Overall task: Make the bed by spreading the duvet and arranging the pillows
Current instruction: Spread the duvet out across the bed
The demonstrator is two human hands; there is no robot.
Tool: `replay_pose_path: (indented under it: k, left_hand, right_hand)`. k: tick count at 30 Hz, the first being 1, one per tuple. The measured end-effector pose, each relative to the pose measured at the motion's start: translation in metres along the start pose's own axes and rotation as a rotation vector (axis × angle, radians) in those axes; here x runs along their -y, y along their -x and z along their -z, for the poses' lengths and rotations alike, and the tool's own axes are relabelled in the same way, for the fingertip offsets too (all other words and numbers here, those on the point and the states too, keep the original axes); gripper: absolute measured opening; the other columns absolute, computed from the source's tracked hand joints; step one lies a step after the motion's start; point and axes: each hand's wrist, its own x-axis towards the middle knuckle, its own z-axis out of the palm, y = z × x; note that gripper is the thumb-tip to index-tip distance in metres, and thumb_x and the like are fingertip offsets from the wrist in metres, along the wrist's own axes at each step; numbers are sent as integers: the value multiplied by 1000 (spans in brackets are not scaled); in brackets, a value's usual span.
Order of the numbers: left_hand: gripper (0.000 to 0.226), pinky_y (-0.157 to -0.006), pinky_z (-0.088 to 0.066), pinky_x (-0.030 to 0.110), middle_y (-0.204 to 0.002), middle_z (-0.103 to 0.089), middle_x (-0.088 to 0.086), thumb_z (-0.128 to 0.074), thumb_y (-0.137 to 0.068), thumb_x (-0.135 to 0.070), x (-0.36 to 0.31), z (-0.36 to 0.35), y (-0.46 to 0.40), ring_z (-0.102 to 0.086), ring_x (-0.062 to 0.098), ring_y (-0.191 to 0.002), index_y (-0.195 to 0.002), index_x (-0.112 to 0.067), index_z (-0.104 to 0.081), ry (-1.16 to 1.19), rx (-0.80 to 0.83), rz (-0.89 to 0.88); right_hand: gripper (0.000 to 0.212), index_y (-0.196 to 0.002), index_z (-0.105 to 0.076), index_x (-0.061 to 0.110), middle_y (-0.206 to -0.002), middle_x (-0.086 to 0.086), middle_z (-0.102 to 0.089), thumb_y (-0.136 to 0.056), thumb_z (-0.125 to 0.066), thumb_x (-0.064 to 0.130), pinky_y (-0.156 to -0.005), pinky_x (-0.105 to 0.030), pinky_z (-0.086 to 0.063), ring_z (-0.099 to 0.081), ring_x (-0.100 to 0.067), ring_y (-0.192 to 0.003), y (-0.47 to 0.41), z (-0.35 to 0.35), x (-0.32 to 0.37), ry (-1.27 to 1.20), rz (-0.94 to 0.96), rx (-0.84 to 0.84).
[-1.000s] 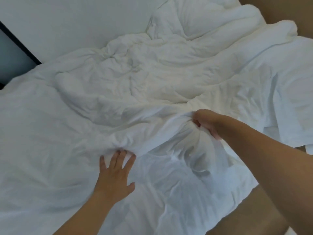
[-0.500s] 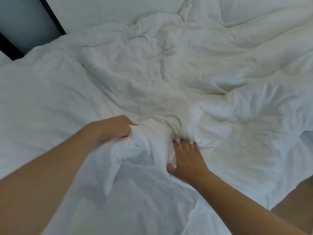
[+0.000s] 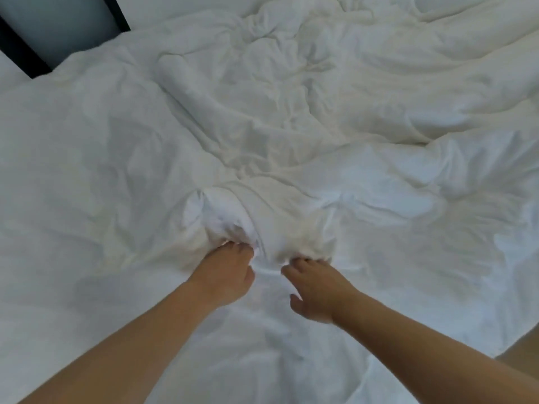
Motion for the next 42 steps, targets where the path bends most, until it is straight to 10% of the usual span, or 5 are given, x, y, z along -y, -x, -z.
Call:
replay_pose_path:
  k: [18, 23, 29, 36, 42]
  left_hand:
    - [40, -96, -42, 33, -131, -57, 0, -49, -94, -18, -11, 0, -63, -54, 22, -117, -133, -26, -53, 472, 264, 142]
    - [10, -48, -32, 24, -56, -49, -1, -52, -48, -11, -33, 133, 18, -45, 15, -51, -58, -13, -53, 984, 623, -77]
    - [20, -71, -45, 40, -89, -62, 20, -59, -71, -13, 64, 159, 3, -57, 33, -79, -91, -10, -58, 52, -60, 297]
    - [52, -70, -54, 34, -105, -63, 0, -55, -64, -30, -18, 3, 95, -63, 22, -92, -115, -22, -51, -55, -86, -436]
    - [68, -77, -47, 51, -122, -53, 9, -79, -58, -34, -33, -49, 106, -45, 33, -109, -118, -17, -52, -293, -42, -233]
  right_hand:
    - [95, -142, 31, 12, -155, -7, 32, -92, -46, 36, -105, -62, 26, 29, -29, -142, -28, -21, -82, 444, -547, 32]
    - [58, -134, -49, 19, -135, -7, -51, -77, -63, 19, -108, -45, -34, -46, -30, -129, 4, 1, -71, 149, -331, -294]
    - [55, -122, -56, 4, -116, -16, -61, -71, -44, -9, -88, -38, -54, -61, -32, -104, 41, 51, -46, -454, -616, 723]
    - [34, -115, -53, 22, -108, -1, -59, -82, -49, 14, -81, -34, -41, -57, -24, -96, 86, 1, -53, 43, -572, 11]
    - [34, -114, -52, 12, -117, -14, -60, -93, -39, 36, -76, -32, -39, -58, -31, -103, 107, -29, 36, -303, -461, 342]
